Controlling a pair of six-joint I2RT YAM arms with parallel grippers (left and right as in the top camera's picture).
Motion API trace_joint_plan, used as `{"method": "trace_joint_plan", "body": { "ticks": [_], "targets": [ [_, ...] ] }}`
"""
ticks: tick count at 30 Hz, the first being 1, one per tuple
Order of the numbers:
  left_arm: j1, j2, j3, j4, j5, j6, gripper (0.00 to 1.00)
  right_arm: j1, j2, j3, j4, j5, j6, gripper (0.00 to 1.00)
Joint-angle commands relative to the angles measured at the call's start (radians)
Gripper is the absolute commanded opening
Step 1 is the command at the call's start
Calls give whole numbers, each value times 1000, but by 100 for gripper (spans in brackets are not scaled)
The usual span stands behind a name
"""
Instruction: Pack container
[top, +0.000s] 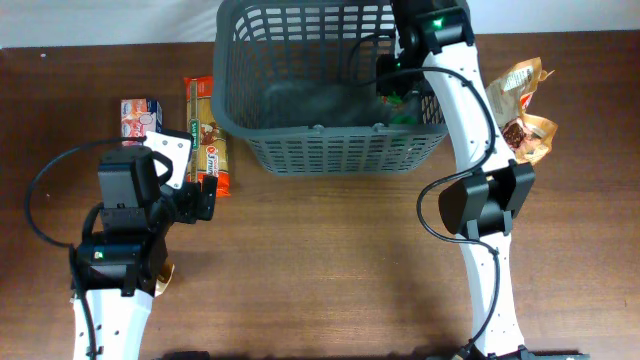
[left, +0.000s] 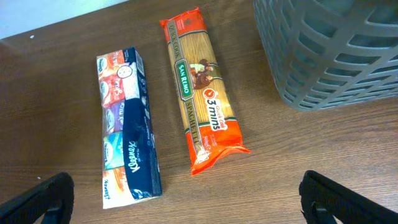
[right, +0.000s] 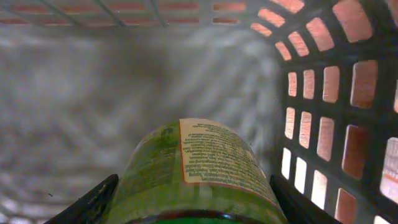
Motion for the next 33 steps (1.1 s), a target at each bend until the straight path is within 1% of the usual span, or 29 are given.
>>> {"method": "trace_joint_plan", "body": {
  "ticks": [1, 6, 7, 8, 11, 12, 13, 14, 15, 17, 18, 19, 23, 24, 27, 30, 32, 33],
  "targets": [
    [5, 1, 12, -1, -11, 12, 99, -7, 9, -41, 7, 13, 8, 26],
    [5, 1, 12, -1, -11, 12, 99, -7, 9, -60, 15, 13, 8, 27],
    [5, 1, 12, -1, -10, 12, 99, -7, 9, -60, 15, 13, 8, 31],
    [5, 1, 12, -1, -11, 12, 99, -7, 9, -60, 15, 13, 8, 42],
    [5, 1, 12, -1, -11, 12, 99, -7, 9, -63, 15, 13, 8, 55],
    [5, 1, 12, -1, -11, 12, 99, -7, 9, -63, 16, 13, 8, 61],
    [5, 1, 12, -1, -11, 12, 99, -7, 9, -63, 18, 13, 8, 61],
    [5, 1, 12, -1, -11, 12, 99, -7, 9, -63, 21, 13, 8, 67],
    [5, 1, 12, -1, -11, 12, 99, -7, 9, -63, 22, 13, 8, 78],
    [5, 1, 12, -1, -10, 12, 99, -7, 9, -63, 22, 13, 8, 83],
    [5, 1, 12, 0, -11, 12, 99, -7, 9, -63, 22, 13, 8, 90],
    [5, 1, 12, -1, -11, 12, 99, -7, 9, -63, 23, 13, 8, 93],
    [5, 1, 12, -1, -11, 12, 99, -7, 7, -54, 26, 12, 4, 98],
    [5, 1, 12, -1, -11, 12, 99, -7, 3, -20, 25, 8, 4, 100],
    [5, 1, 12, -1, -11, 12, 99, -7, -29, 145, 15, -18, -3, 99],
    [5, 1, 12, -1, -11, 12, 99, -13, -79, 367, -42, 8, -3, 99],
    [5, 1, 12, -1, -11, 12, 99, -31, -139, 440, -69, 74, -3, 99],
    [5, 1, 12, -1, -11, 12, 99, -43, -171, 439, -75, 103, -3, 99]
  ]
}}
